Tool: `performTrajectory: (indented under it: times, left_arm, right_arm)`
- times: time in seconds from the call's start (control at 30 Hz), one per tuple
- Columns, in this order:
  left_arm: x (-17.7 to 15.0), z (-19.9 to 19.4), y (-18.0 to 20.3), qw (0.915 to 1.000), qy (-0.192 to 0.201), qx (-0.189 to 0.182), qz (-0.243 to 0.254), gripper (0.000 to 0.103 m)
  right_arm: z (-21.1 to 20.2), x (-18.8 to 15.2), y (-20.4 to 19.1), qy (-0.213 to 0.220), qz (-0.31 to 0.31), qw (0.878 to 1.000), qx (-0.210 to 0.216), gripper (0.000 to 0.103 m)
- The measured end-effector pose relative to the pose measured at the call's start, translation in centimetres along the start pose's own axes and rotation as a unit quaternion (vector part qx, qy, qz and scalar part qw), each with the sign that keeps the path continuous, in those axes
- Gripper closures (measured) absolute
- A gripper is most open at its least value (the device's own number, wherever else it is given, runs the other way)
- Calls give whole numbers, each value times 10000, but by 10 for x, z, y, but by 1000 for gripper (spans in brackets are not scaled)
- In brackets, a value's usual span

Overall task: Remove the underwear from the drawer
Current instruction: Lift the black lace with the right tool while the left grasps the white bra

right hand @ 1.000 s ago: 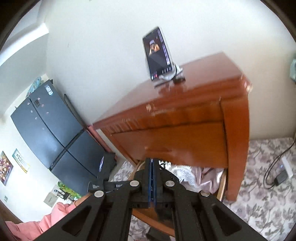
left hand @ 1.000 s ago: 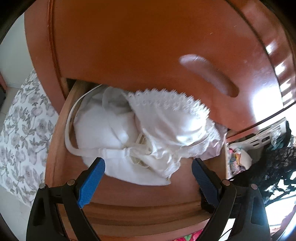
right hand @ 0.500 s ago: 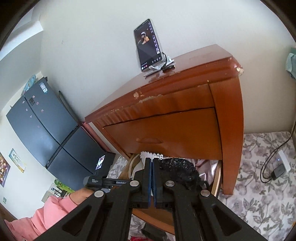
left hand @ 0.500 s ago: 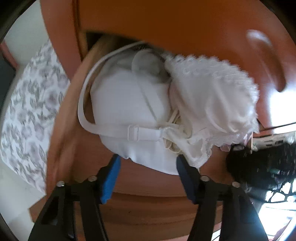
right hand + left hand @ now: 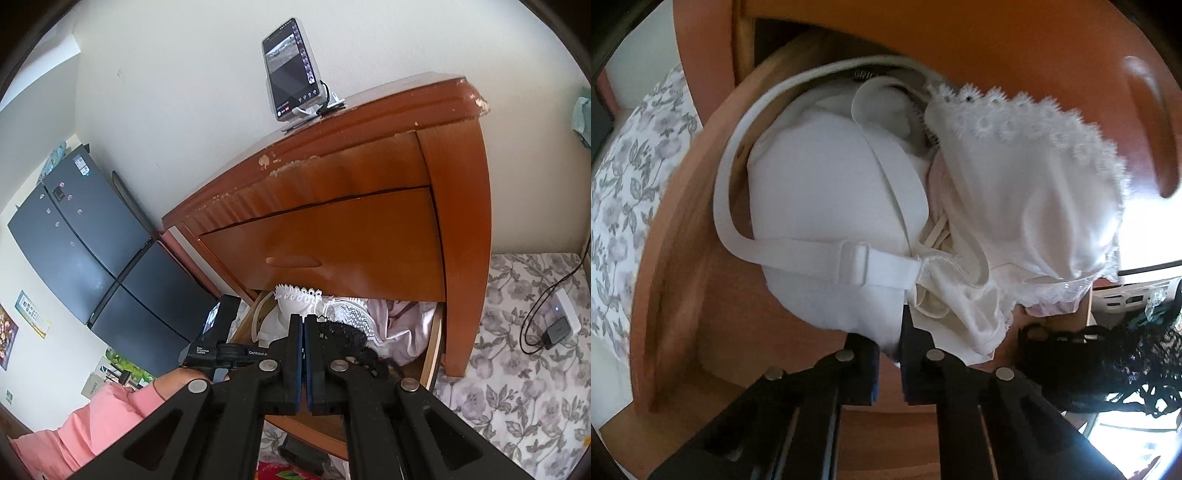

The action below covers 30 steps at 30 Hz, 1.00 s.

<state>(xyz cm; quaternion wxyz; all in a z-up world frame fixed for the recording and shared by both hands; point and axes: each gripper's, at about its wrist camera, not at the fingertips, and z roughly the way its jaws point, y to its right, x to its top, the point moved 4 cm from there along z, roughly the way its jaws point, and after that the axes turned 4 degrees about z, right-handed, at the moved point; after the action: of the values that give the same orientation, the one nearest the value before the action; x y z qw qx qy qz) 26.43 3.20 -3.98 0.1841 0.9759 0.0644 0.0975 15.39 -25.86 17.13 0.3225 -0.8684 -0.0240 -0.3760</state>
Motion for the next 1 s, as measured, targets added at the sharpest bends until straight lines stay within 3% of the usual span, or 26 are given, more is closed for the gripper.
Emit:
performTrajectory:
  times: [0.27, 0.5, 0.67, 1.0]
  left_arm:
    - [-24, -29, 9, 9982, 389, -104, 455, 97]
    - [-46, -55, 4, 9964, 614, -87, 575, 97]
    - [-62, -84, 9, 9935, 869, -267, 684, 97]
    - [-52, -134, 28, 9838, 1395, -580, 969, 97]
  right_arm:
    - [-7, -4, -8, 23, -45, 10000, -23, 102]
    - [-12, -10, -18, 19, -70, 10000, -9, 102]
    - [-20, -10, -22, 103, -58, 9999, 21, 102]
    - [-40, -2, -42, 322, -193, 9993, 64, 102]
